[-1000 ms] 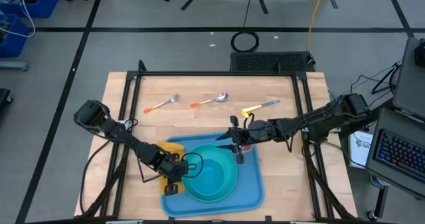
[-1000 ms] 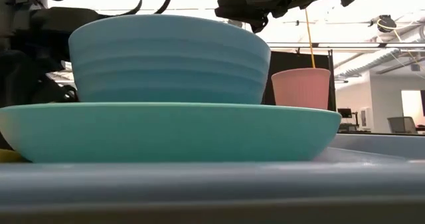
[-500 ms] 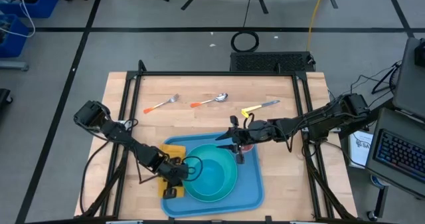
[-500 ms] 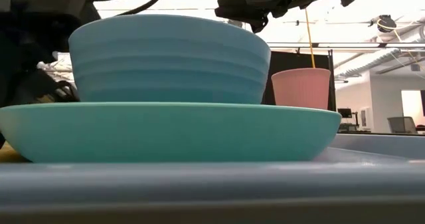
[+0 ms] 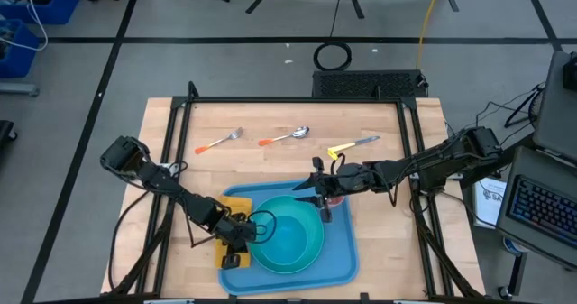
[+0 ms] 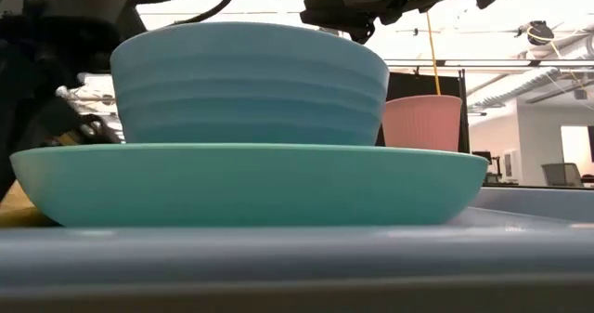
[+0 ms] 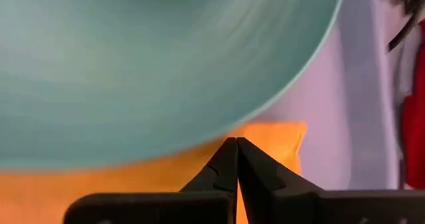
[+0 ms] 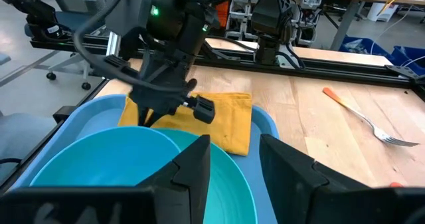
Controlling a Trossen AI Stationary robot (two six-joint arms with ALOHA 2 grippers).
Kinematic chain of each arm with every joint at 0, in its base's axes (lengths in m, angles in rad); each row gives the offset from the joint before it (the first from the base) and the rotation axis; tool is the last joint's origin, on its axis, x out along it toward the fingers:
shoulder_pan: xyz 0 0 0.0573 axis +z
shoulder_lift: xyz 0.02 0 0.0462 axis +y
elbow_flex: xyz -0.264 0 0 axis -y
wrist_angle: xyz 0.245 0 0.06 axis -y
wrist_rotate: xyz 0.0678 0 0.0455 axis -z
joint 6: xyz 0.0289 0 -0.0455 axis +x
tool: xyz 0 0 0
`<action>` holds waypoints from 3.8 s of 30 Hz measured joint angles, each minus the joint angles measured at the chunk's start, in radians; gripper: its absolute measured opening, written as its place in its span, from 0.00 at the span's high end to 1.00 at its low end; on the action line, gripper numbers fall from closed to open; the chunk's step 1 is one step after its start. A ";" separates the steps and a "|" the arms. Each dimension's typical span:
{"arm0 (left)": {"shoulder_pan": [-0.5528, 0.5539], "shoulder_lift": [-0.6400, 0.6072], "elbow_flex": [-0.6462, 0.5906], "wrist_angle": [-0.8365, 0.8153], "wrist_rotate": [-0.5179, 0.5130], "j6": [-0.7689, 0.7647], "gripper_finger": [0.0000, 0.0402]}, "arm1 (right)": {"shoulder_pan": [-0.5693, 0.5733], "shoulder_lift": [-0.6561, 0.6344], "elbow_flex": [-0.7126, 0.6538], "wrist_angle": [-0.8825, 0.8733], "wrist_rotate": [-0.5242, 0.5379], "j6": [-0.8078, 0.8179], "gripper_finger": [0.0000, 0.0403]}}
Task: Set up tray
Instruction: Put the napkin on the serving tray to the left of the plate
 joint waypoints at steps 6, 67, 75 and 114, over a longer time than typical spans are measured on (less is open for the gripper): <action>0.000 -0.002 0.002 -0.071 -0.084 -0.004 0.98 | 0.000 0.000 0.000 0.000 0.000 0.000 0.69; 0.027 0.014 0.003 -0.088 -0.134 0.036 0.99 | 0.000 0.000 0.000 0.000 0.000 0.008 0.69; 0.023 0.016 0.002 -0.075 -0.135 0.089 0.99 | 0.000 0.000 0.000 -0.002 0.000 0.008 0.69; -0.005 0.020 -0.001 0.019 -0.202 0.223 0.97 | 0.000 0.000 0.000 -0.004 0.000 0.008 0.69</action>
